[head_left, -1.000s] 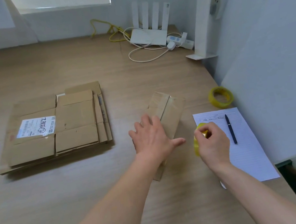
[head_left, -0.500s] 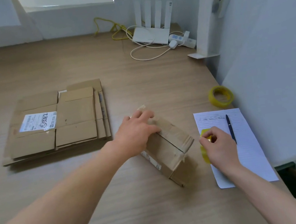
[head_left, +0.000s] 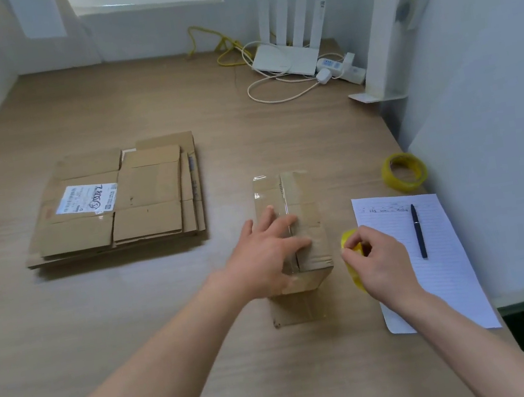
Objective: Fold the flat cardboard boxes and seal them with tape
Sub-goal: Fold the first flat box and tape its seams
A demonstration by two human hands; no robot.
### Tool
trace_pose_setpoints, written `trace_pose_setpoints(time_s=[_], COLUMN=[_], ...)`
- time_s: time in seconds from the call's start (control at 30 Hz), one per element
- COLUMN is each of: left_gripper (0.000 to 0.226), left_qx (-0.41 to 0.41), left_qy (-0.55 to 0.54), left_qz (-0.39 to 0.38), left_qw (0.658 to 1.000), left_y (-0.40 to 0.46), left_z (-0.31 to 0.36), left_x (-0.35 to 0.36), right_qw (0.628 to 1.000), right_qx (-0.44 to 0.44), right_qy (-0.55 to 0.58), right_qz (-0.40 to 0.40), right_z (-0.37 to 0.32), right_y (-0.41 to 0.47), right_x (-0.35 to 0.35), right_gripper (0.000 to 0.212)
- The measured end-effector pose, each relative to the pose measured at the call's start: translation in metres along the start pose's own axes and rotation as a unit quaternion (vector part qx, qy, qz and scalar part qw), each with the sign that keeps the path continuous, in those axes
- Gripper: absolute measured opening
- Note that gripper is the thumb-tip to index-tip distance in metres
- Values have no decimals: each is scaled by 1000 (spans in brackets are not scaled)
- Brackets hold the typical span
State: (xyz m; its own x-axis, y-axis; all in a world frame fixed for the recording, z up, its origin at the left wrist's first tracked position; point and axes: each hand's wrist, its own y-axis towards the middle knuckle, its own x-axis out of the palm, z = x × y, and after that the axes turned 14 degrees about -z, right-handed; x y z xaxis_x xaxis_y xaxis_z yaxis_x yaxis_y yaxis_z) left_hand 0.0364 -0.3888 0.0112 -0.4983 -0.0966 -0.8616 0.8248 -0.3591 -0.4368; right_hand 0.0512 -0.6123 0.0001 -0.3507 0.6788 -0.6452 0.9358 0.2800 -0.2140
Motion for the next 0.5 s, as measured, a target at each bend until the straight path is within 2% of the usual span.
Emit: trace_pose_setpoints(time_s=[0.1, 0.17, 0.23, 0.27, 0.33, 0.5], left_gripper=[85, 86, 65, 54, 38, 18], left_qx=[-4, -7, 5, 15, 32, 15], left_qy=[-15, -106, -245, -307, -388, -473], left_qz=[19, 90, 195, 221, 228, 231], left_qw=[1000, 990, 950, 926, 893, 850], left_y=[-8, -22, -36, -42, -48, -43], left_z=[-1, 7, 23, 33, 54, 81], left_x=[-5, 3, 16, 22, 31, 39], right_qw=[999, 996, 991, 989, 987, 985], right_qx=[-41, -60, -83, -91, -99, -77], right_qy=[-27, -56, -93, -107, -107, -27], right_qz=[-17, -32, -47, -54, -75, -150], right_z=[-9, -16, -22, -26, -32, -41], right_y=[-12, -23, -35, -40, -50, -60], right_x=[-6, -14, -21, -24, -26, -17], right_gripper=[24, 23, 21, 18, 15, 18])
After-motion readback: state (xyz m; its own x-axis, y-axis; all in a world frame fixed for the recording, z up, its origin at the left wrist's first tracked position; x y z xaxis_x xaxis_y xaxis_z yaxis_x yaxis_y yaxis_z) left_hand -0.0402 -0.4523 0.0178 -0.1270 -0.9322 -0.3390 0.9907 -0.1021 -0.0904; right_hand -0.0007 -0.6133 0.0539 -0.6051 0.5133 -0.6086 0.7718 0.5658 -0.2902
